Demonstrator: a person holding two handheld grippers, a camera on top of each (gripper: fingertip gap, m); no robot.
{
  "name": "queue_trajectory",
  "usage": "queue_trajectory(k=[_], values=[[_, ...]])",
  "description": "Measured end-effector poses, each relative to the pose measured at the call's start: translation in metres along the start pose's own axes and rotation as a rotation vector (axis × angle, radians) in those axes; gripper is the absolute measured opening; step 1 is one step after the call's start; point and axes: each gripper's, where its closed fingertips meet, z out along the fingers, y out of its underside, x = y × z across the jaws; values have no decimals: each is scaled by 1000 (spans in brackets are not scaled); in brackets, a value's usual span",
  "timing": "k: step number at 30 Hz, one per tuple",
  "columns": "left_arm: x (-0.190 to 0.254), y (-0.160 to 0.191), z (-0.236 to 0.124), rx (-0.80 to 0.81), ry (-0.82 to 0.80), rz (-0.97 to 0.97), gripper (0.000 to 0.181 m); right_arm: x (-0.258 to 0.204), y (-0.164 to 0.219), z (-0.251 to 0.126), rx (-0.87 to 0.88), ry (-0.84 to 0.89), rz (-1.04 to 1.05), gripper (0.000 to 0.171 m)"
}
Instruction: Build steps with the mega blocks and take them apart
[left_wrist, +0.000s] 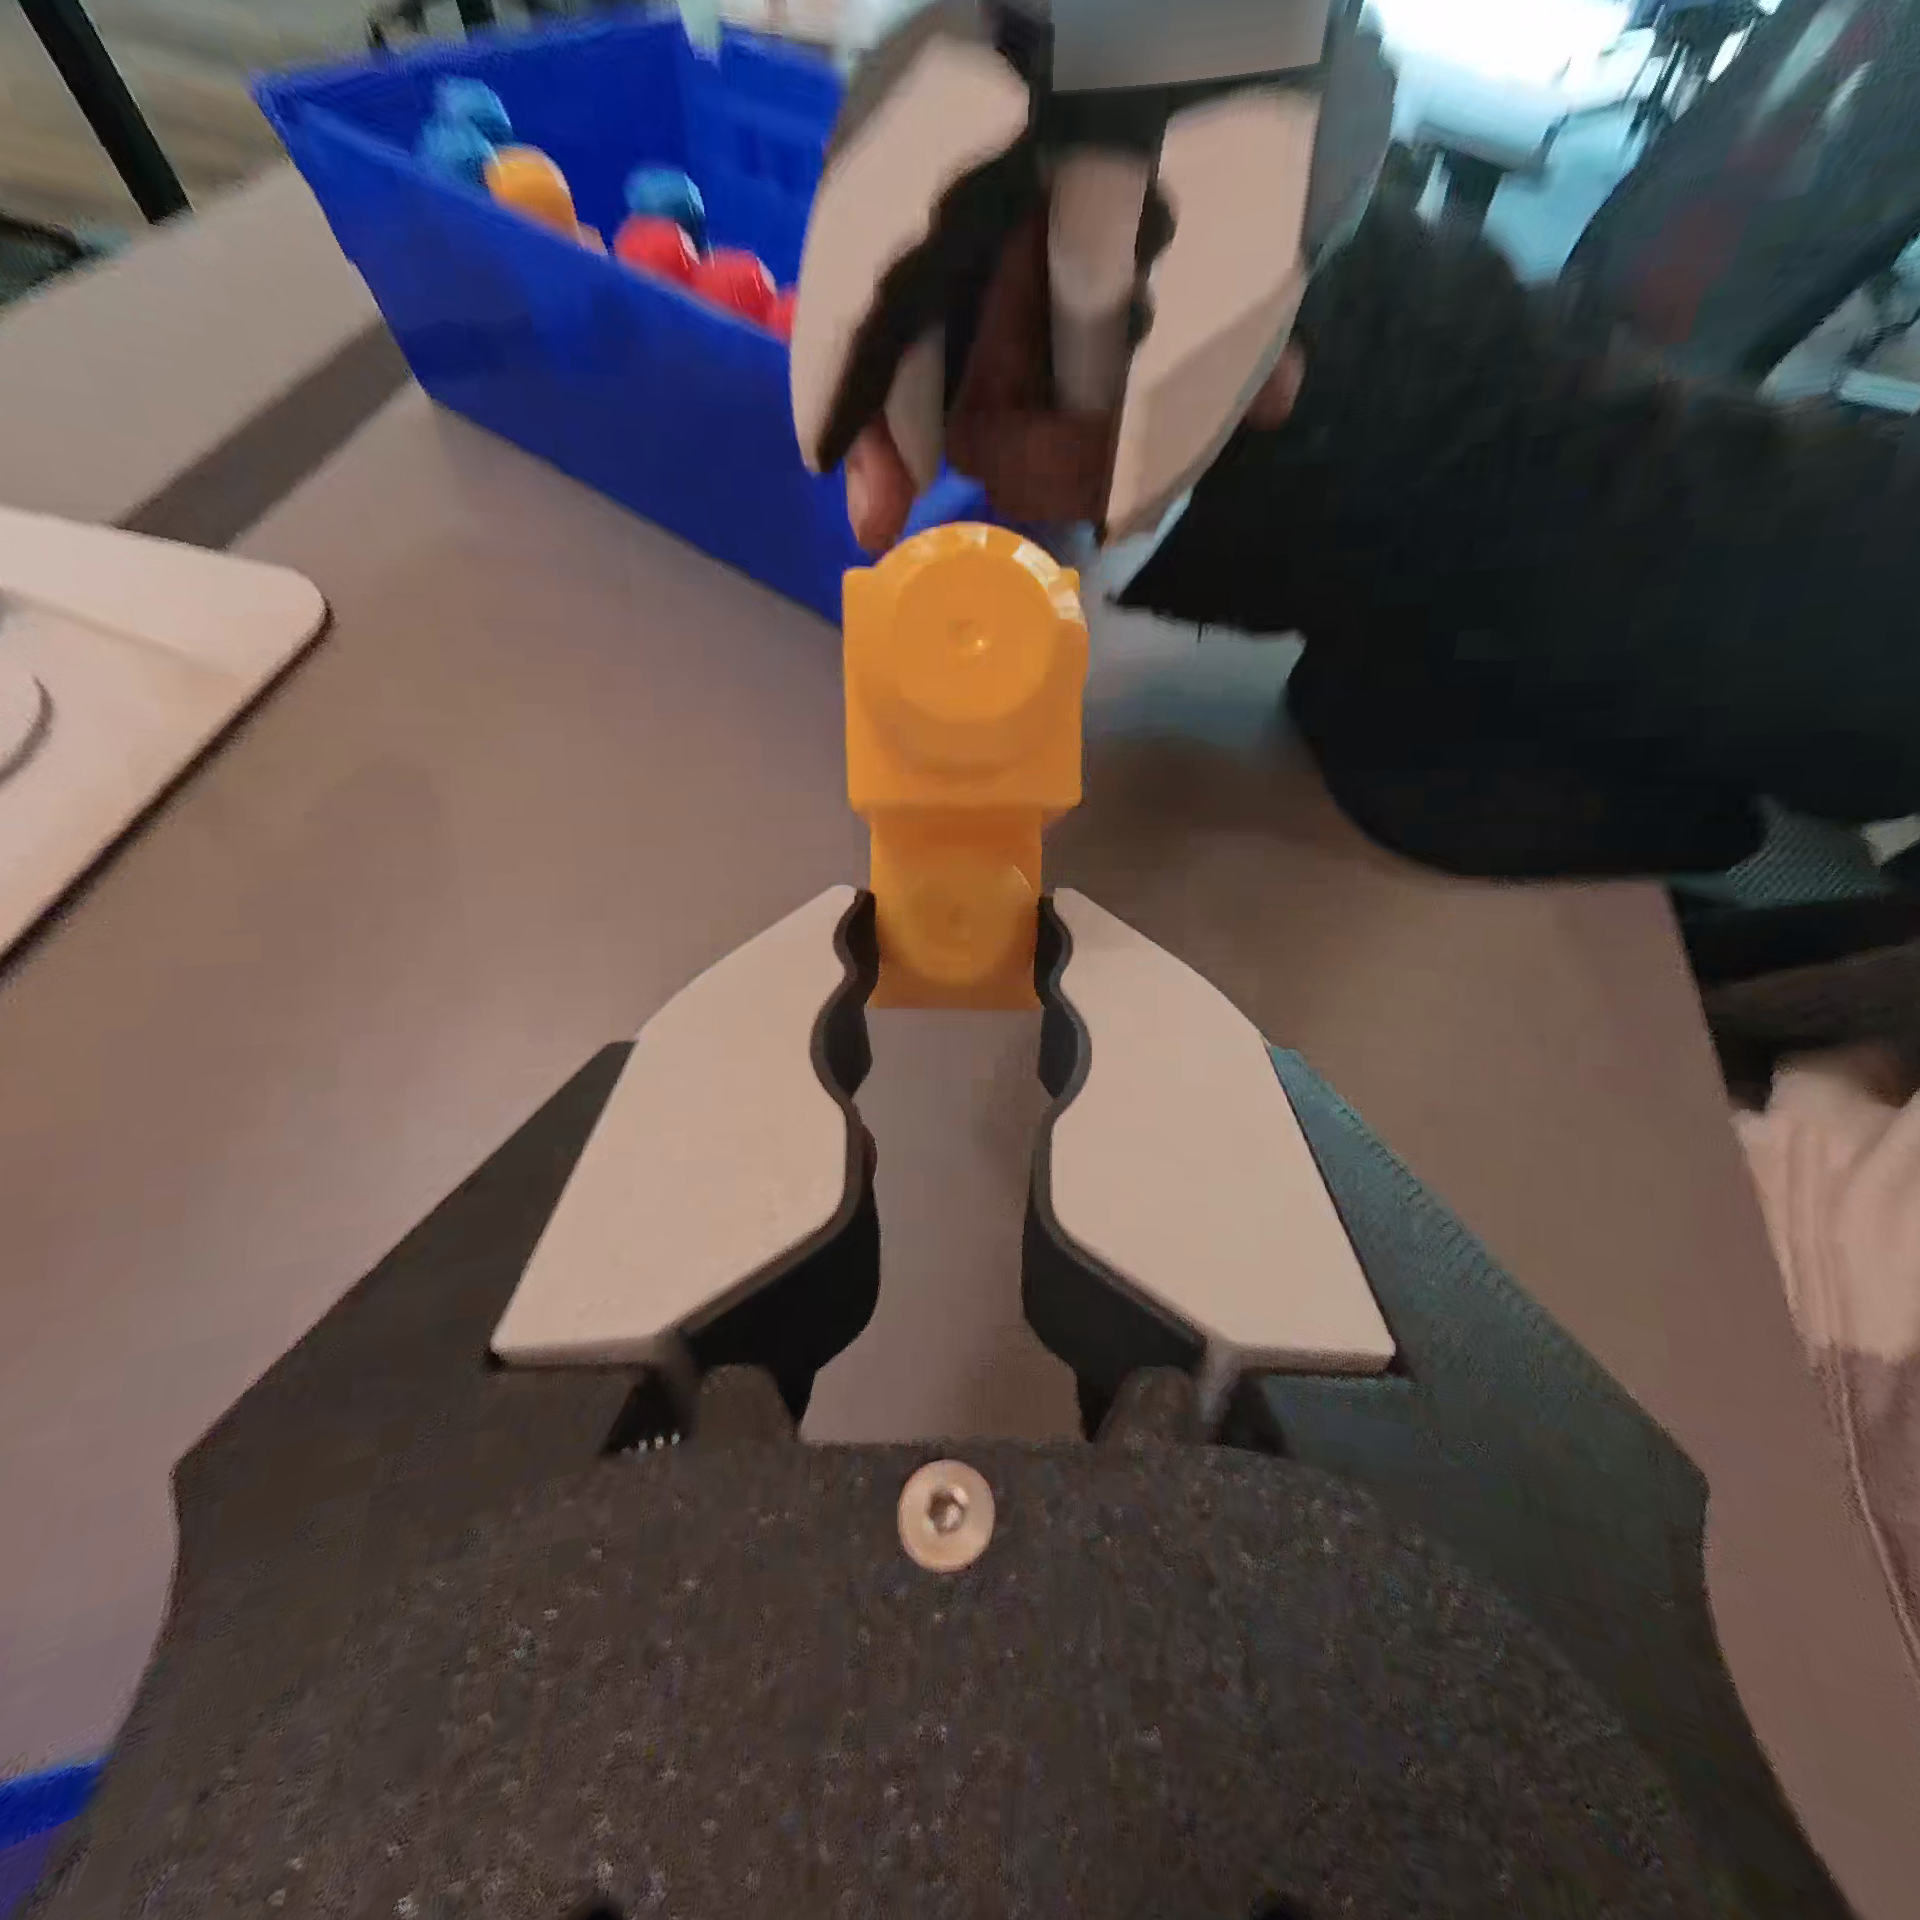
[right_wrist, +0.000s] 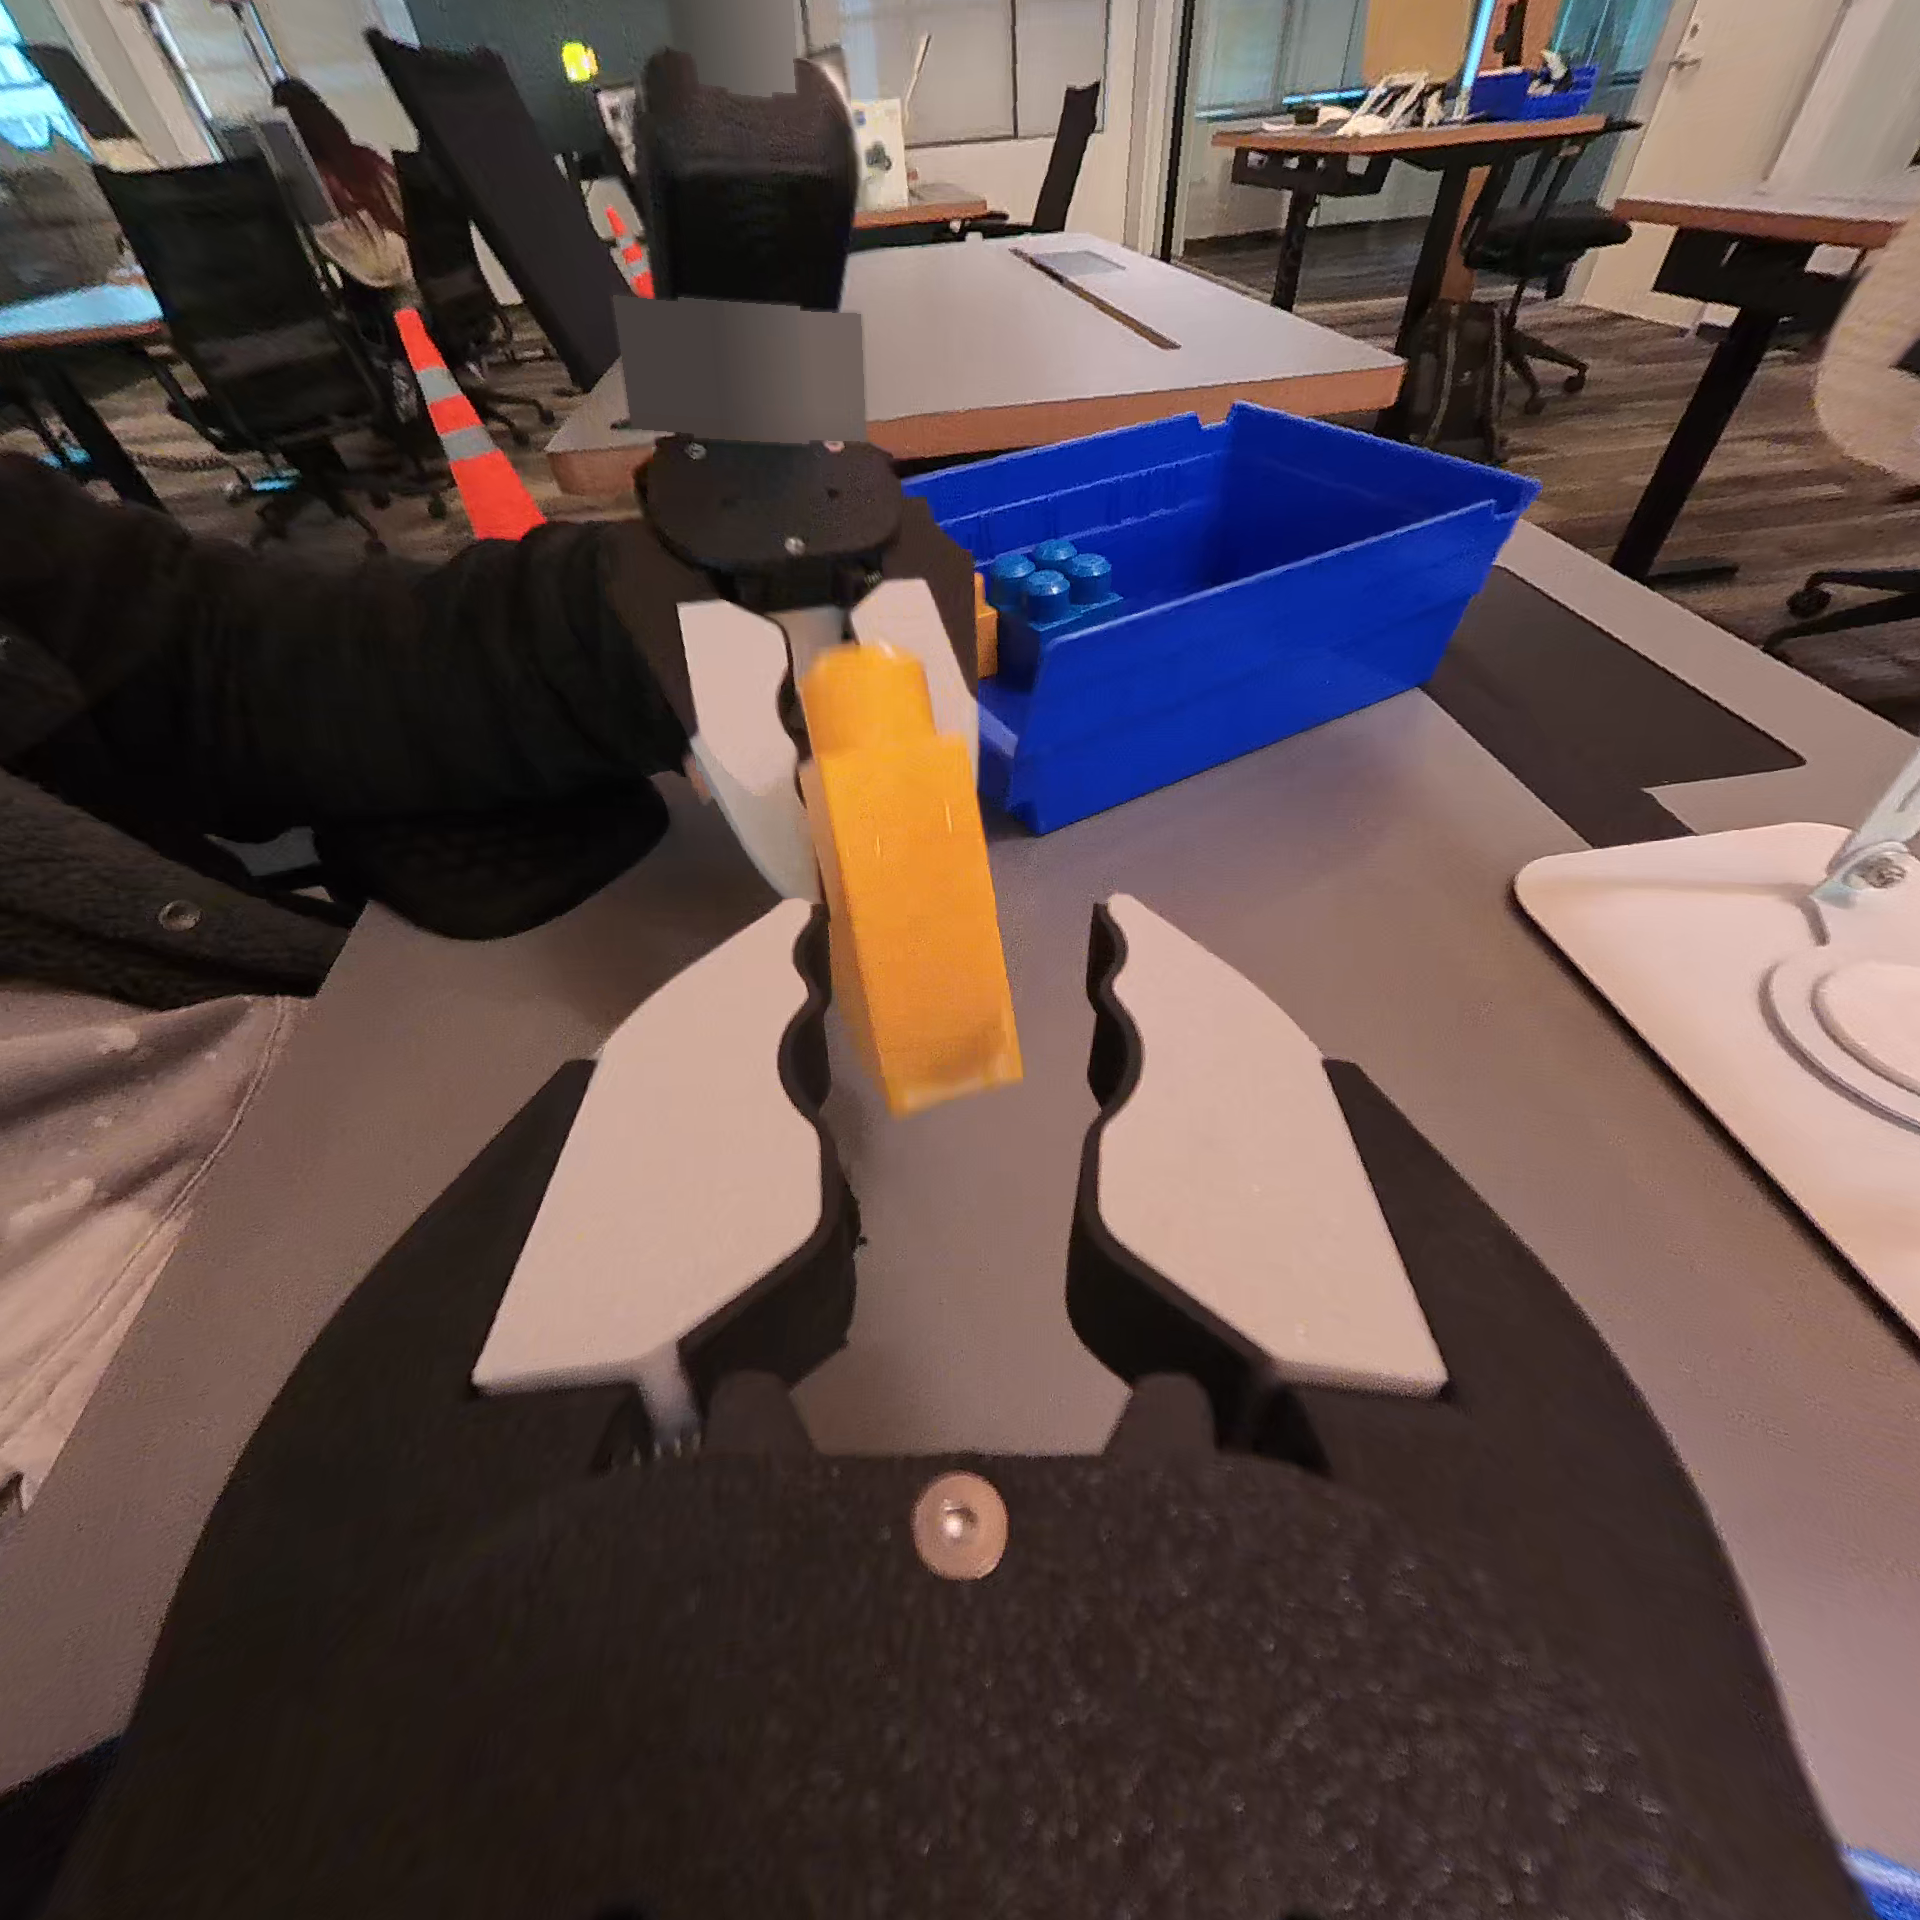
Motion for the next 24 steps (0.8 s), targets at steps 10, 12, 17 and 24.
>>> queue_trajectory(k=[10,12,17,24], values=[[12,38,25,-282,-19,79,29,-30,27,31,-243,-70,-122,44],[13,41,26,-308,-23,88,29,-31,34,35,-289,-67,-145,41],[15,46,25,-331,-6,90,29,-32,42,39,-341,-64,-172,29],[7,8,15,-81,-35,87,39,-22,16,20,-207,-21,-136,28]])
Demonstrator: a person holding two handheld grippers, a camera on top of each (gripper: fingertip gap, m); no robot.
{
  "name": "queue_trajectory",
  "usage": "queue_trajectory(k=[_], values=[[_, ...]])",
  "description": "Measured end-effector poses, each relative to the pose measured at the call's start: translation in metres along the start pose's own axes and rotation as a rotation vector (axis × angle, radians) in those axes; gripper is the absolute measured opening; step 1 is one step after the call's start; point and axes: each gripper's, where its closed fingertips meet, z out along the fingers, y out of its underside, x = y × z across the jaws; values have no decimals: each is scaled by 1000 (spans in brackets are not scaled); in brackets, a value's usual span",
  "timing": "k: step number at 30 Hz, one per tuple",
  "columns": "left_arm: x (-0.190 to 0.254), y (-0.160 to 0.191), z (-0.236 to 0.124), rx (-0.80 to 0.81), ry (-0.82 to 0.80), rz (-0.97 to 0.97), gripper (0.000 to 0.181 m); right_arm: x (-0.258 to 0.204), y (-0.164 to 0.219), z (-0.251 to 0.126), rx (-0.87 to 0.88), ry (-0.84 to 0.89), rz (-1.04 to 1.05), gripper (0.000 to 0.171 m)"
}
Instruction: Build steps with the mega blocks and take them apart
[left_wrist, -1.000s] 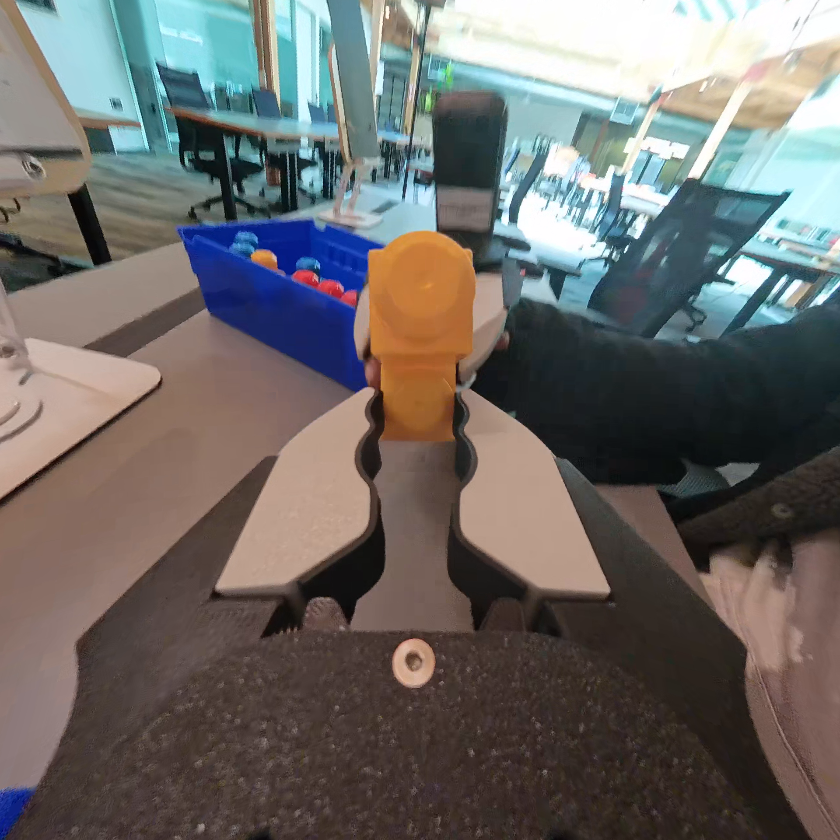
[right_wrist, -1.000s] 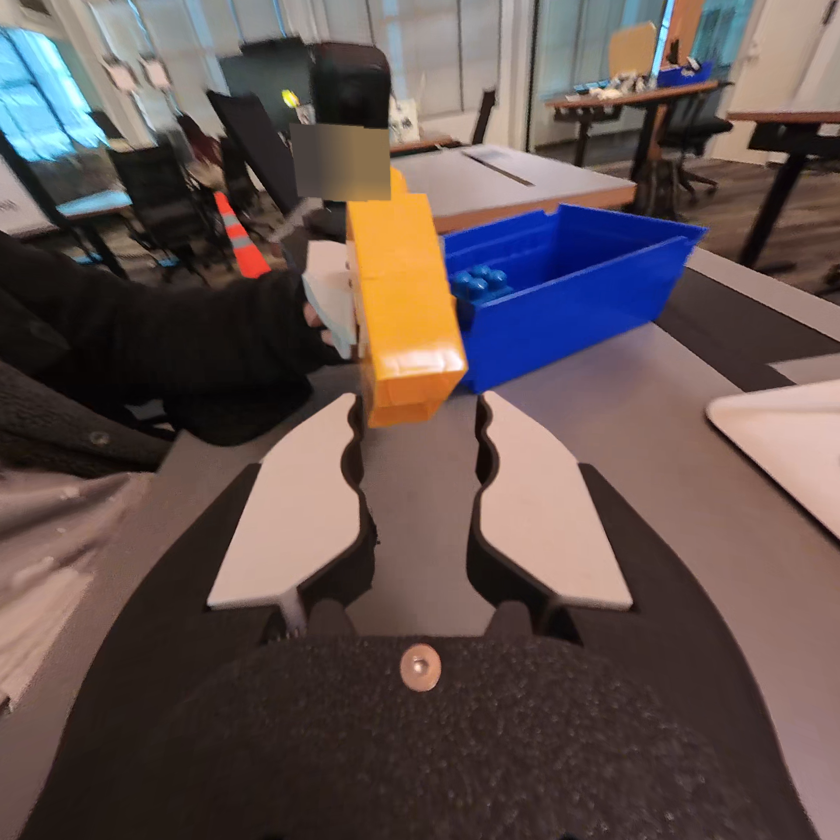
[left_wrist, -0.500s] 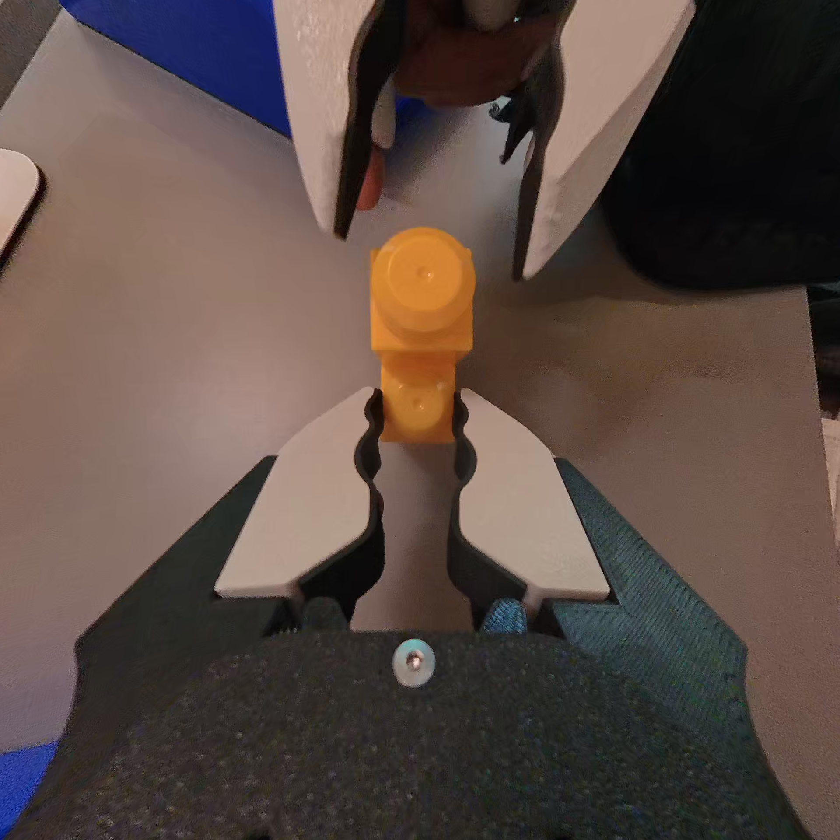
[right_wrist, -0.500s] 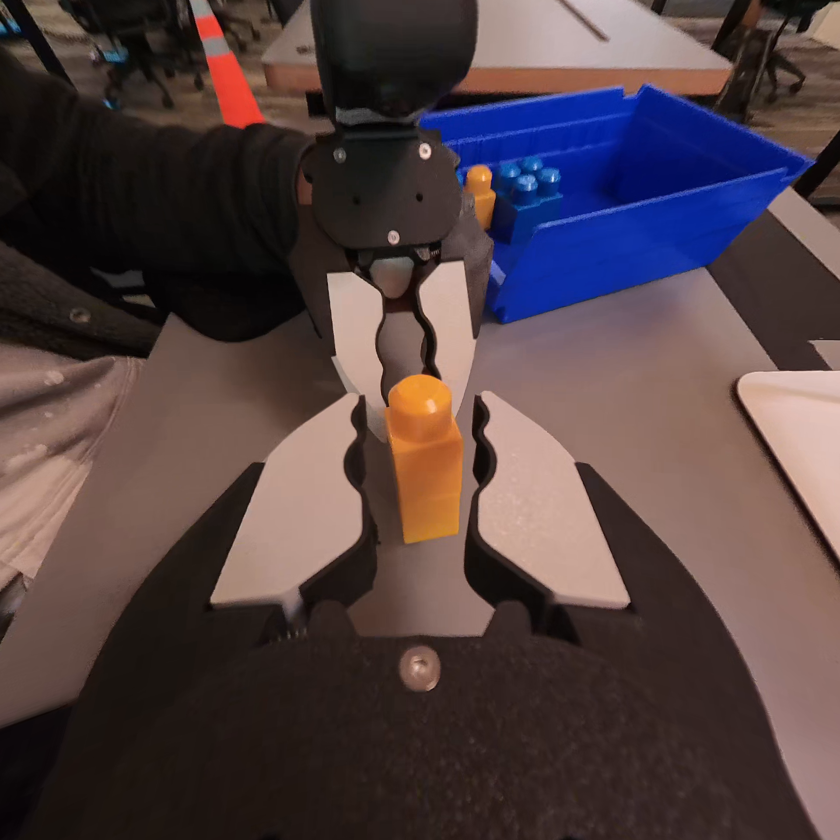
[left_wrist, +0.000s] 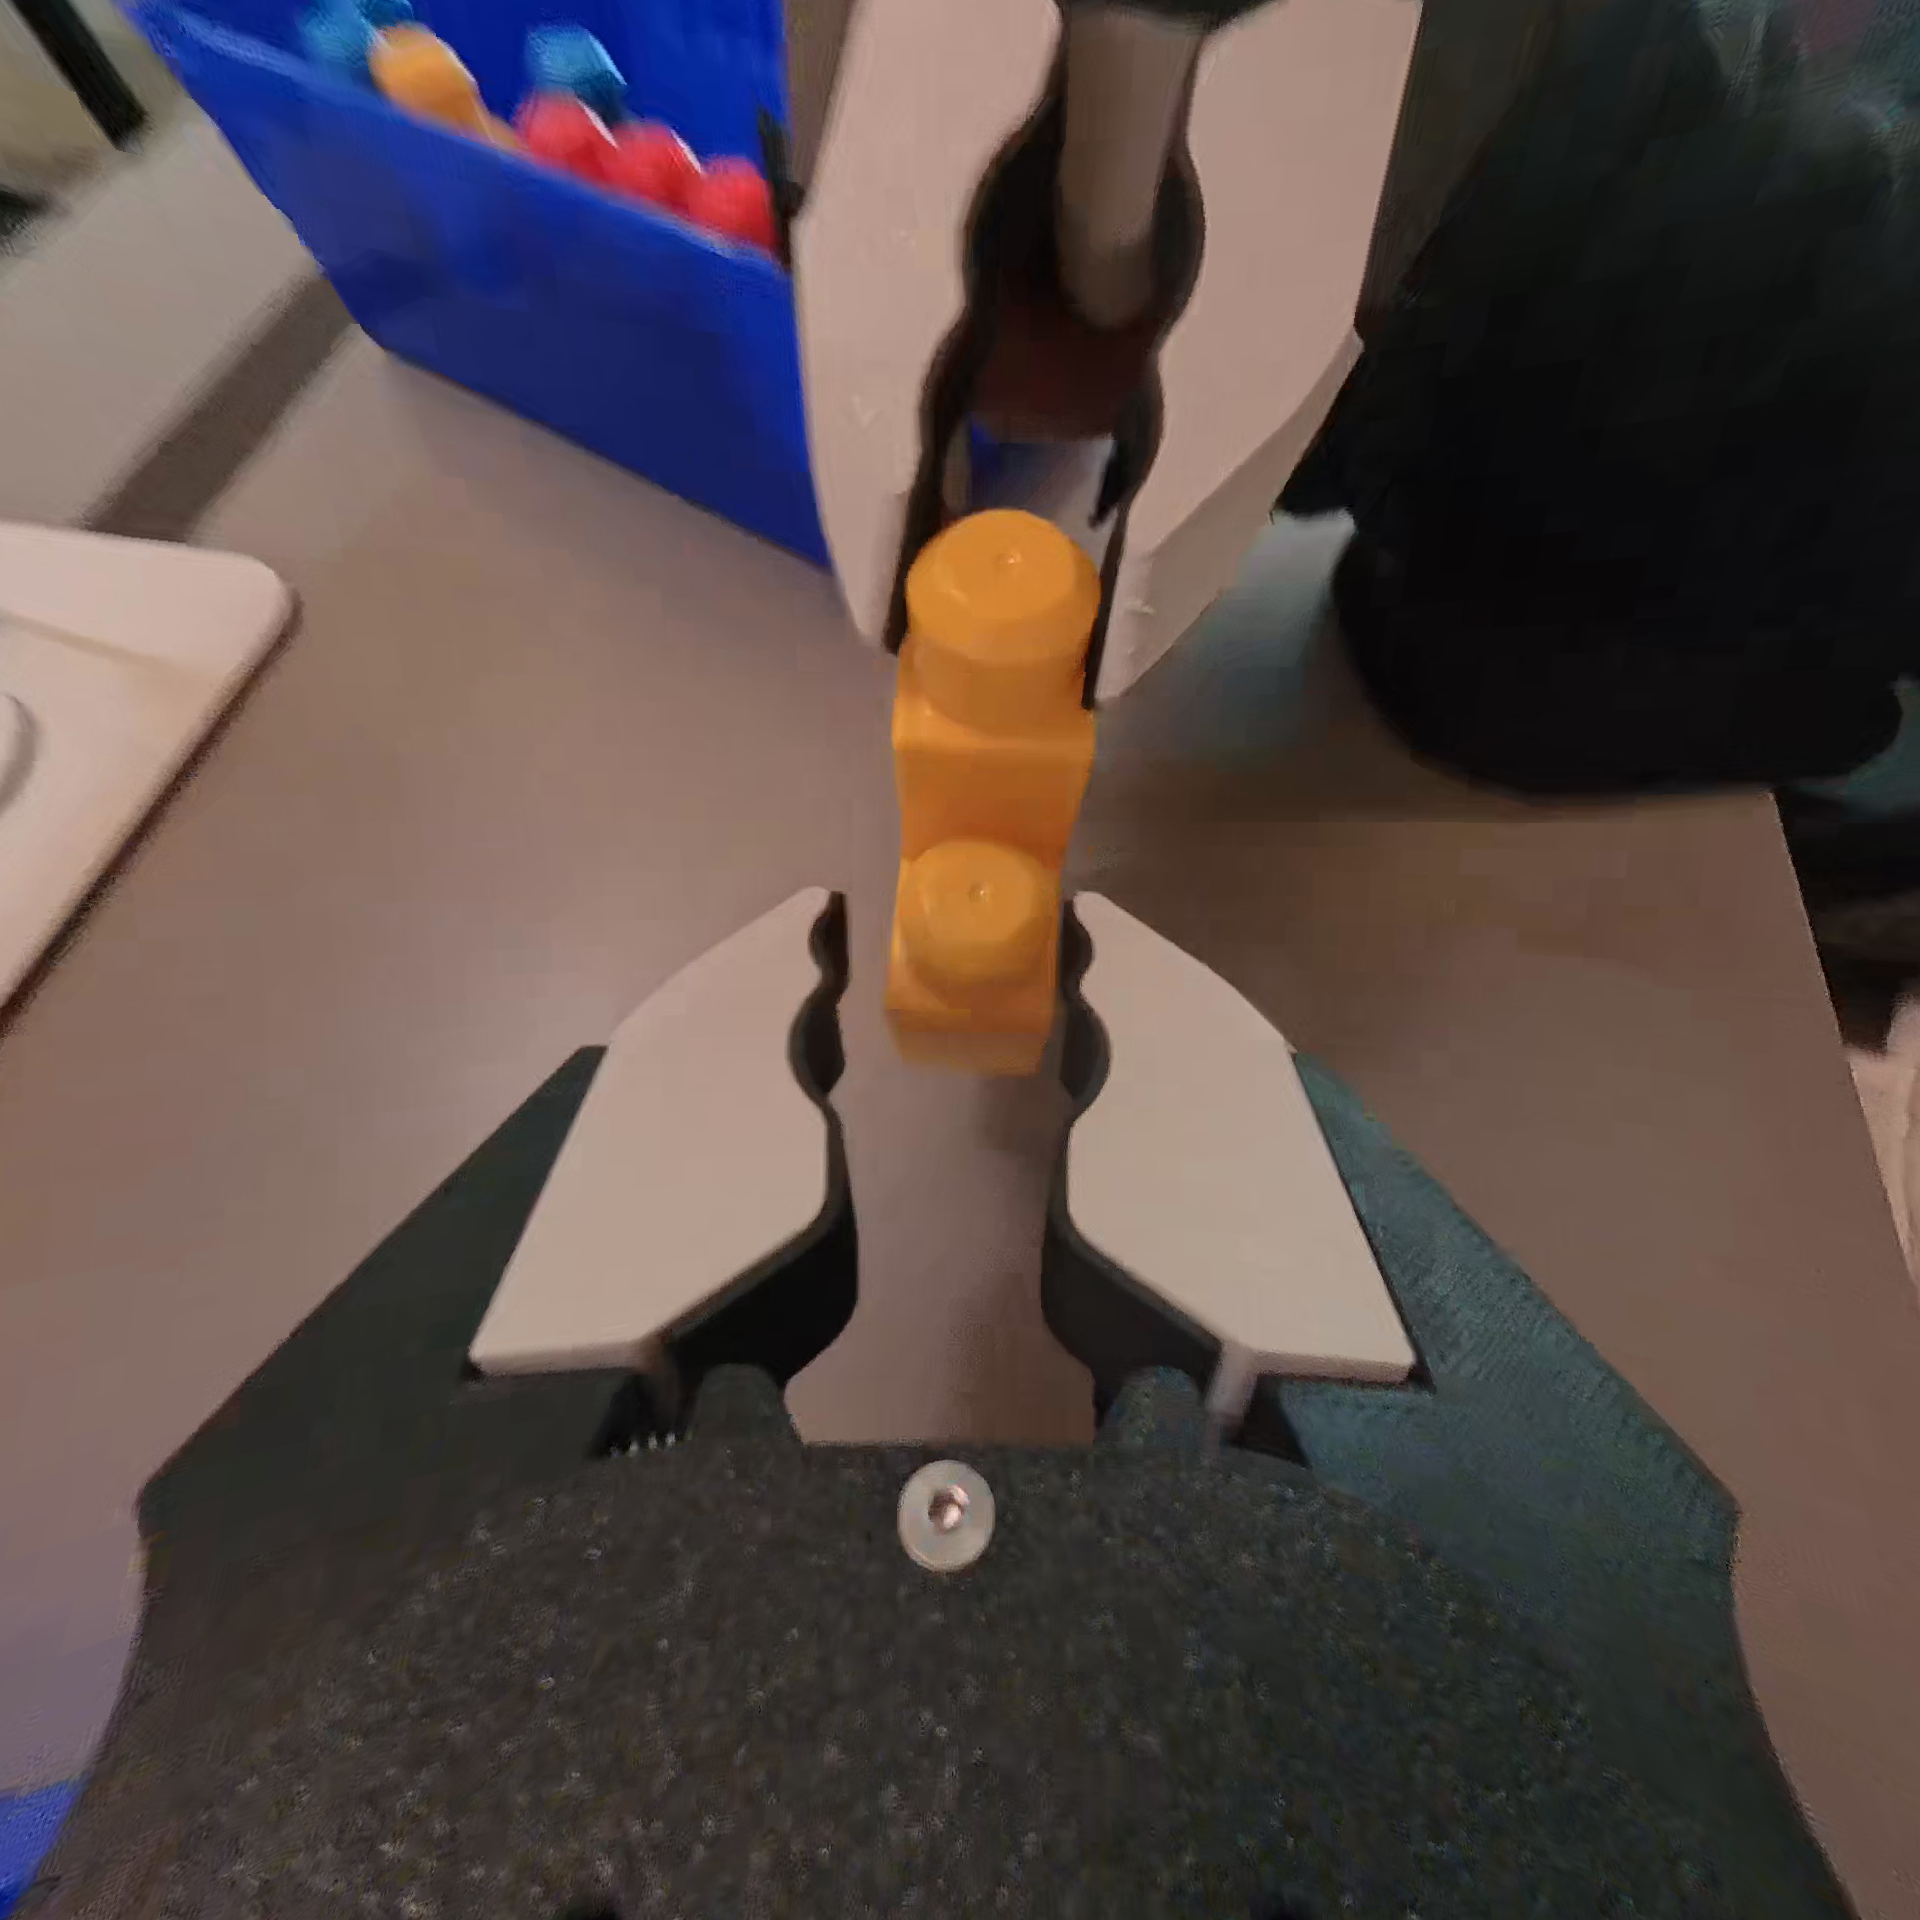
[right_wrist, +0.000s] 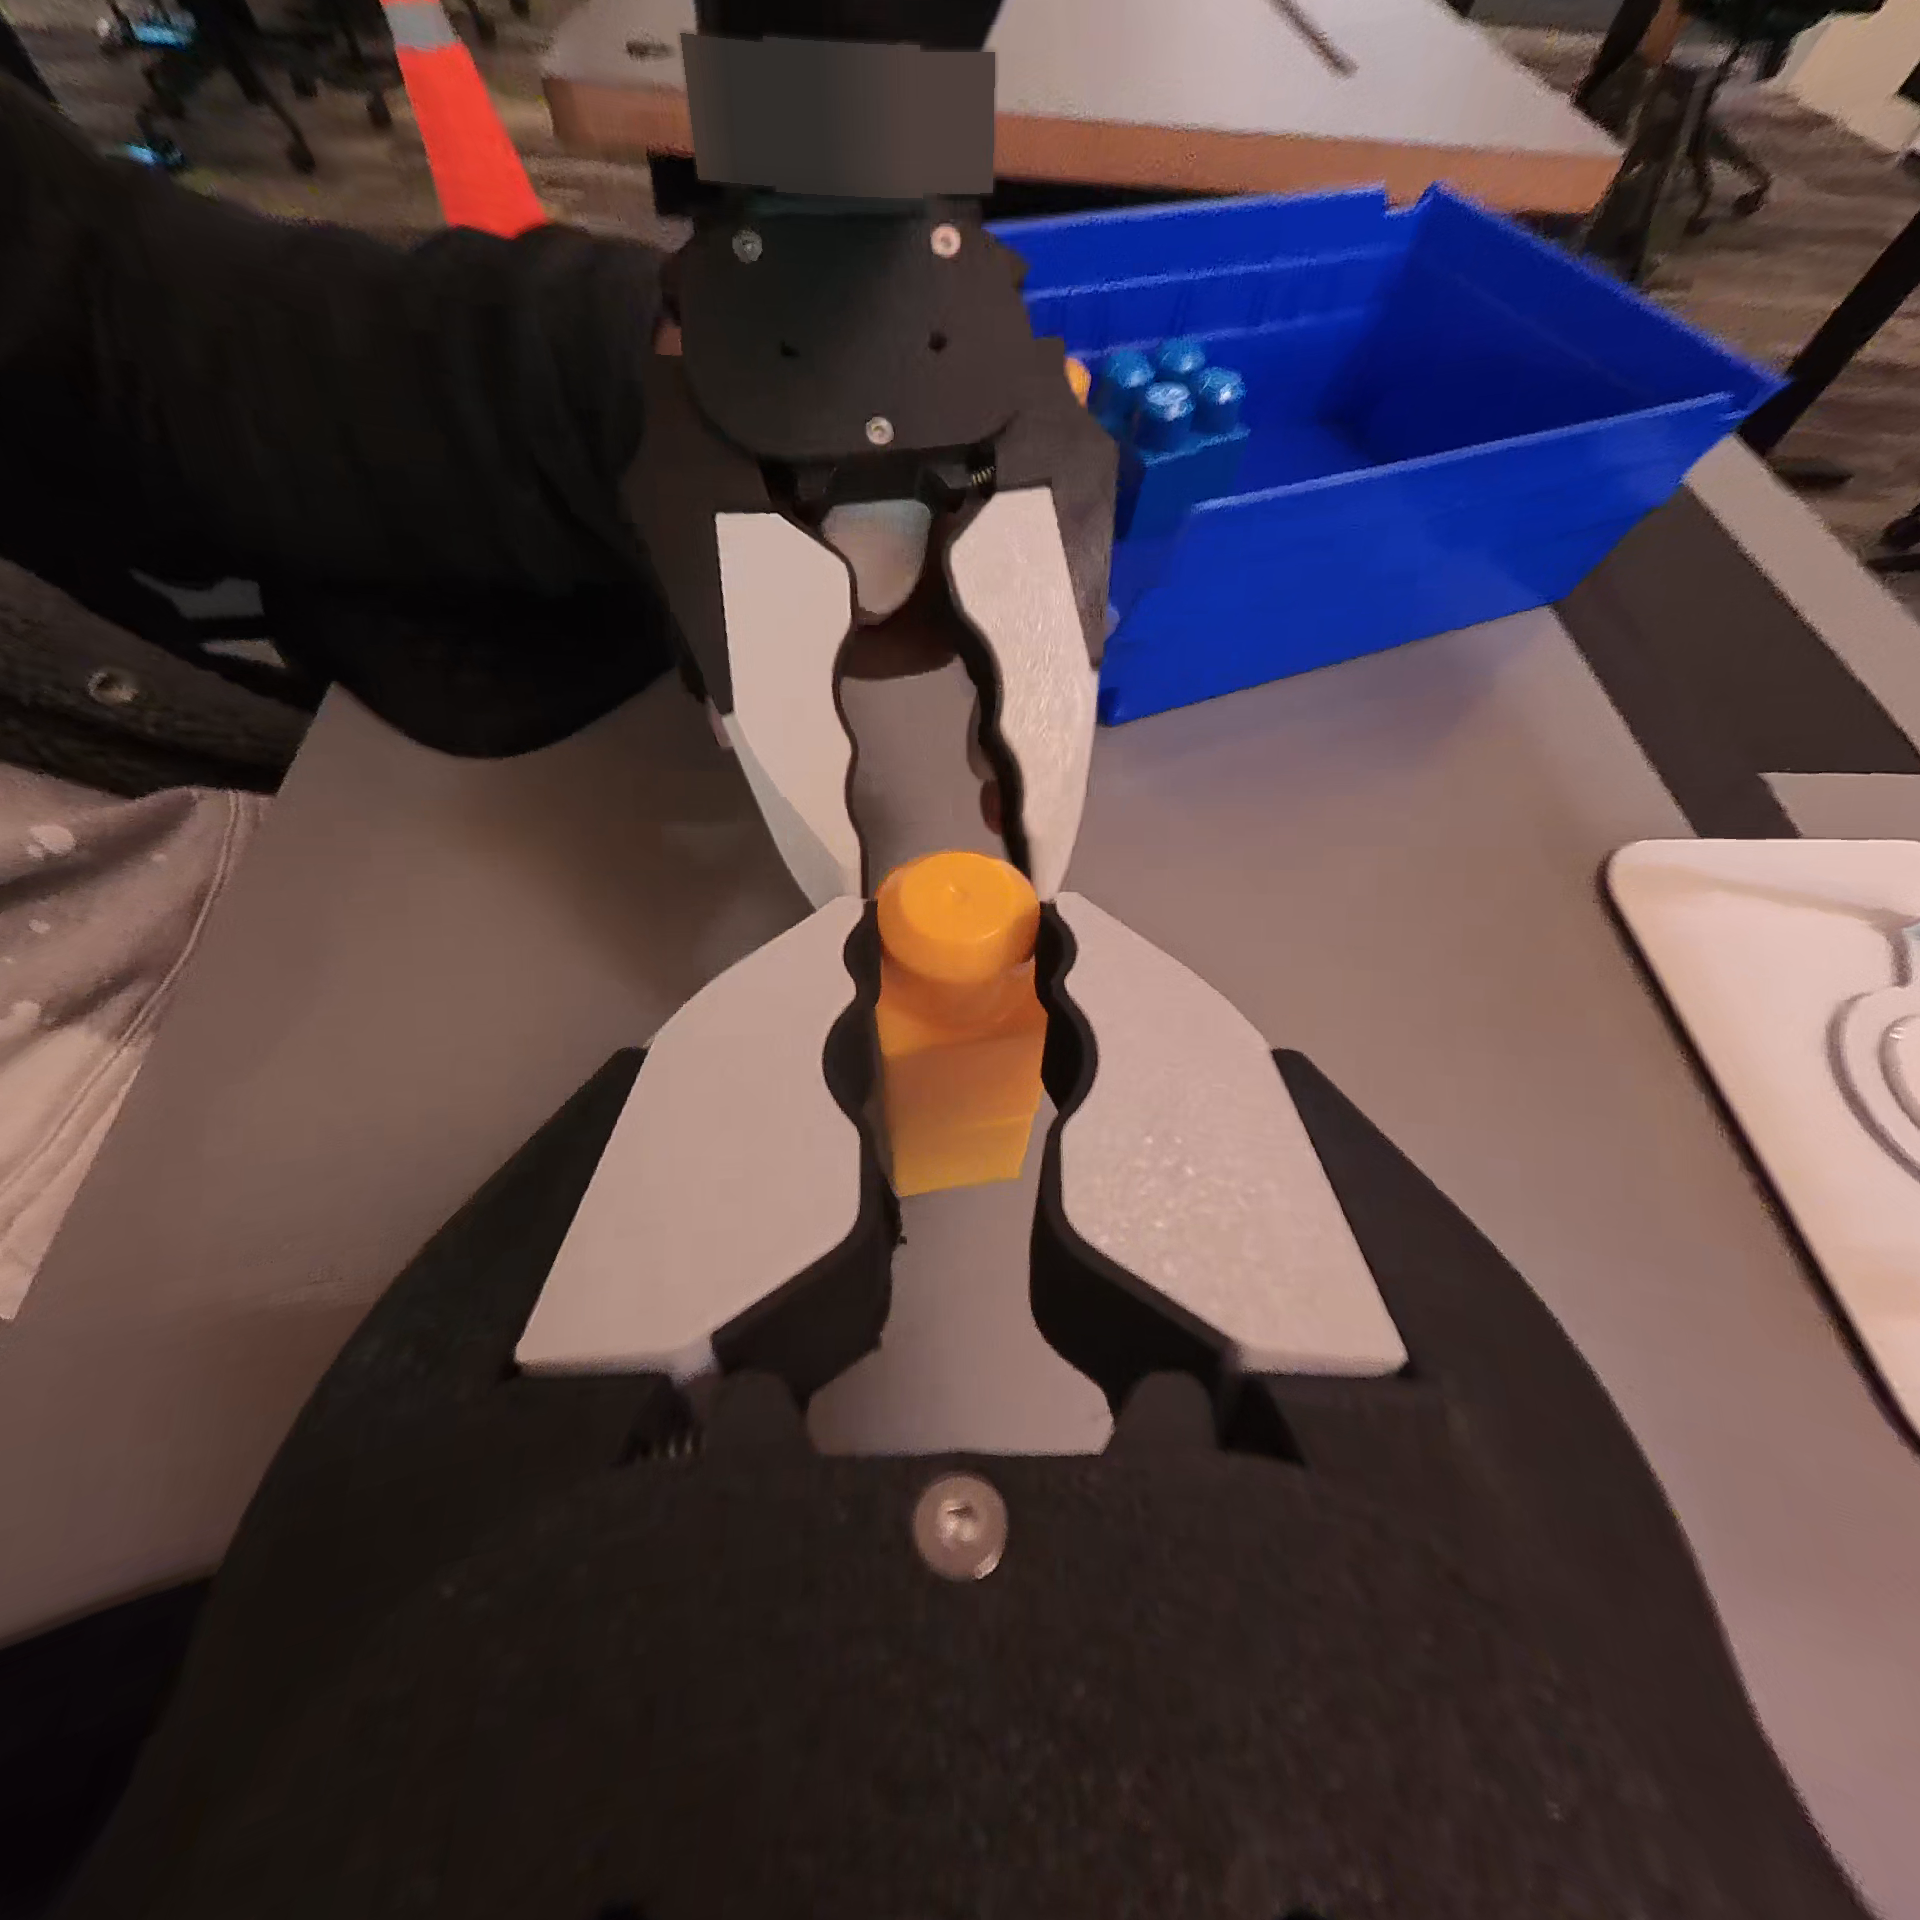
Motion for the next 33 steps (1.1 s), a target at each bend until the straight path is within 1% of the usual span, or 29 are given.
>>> queue_trajectory(k=[1,2,3,5,7,9,11,14,19,23,28,33], values=[[-5,-8,-4,60,-16,-12,47,4,-4,-8,25,25,3,28],[-9,-18,-10,128,-27,-26,51,9,-9,-17,56,55,6,28],[-17,-28,-17,203,-65,-43,51,15,-15,-28,88,90,8,29],[-31,-42,-30,329,-122,-92,46,29,-25,-56,149,182,8,29],[-42,-49,-40,422,-175,-117,41,44,-36,-90,221,283,14,28],[-52,-52,-48,492,-240,-128,28,60,-43,-126,266,392,18,28],[-59,-53,-55,544,-290,-141,0,77,-42,-161,256,509,16,28],[-70,-53,-60,581,-365,-153,0,102,-31,-207,179,656,36,28],[-70,-51,-60,582,-379,-141,0,135,7,-263,43,787,125,29],[-69,-50,-58,572,-382,-134,0,164,54,-284,-32,837,226,29],[-69,-47,-55,559,-390,-122,0,194,96,-283,-89,796,282,29],[-70,-43,-52,547,-393,-118,0,226,139,-278,-246,761,331,29]])
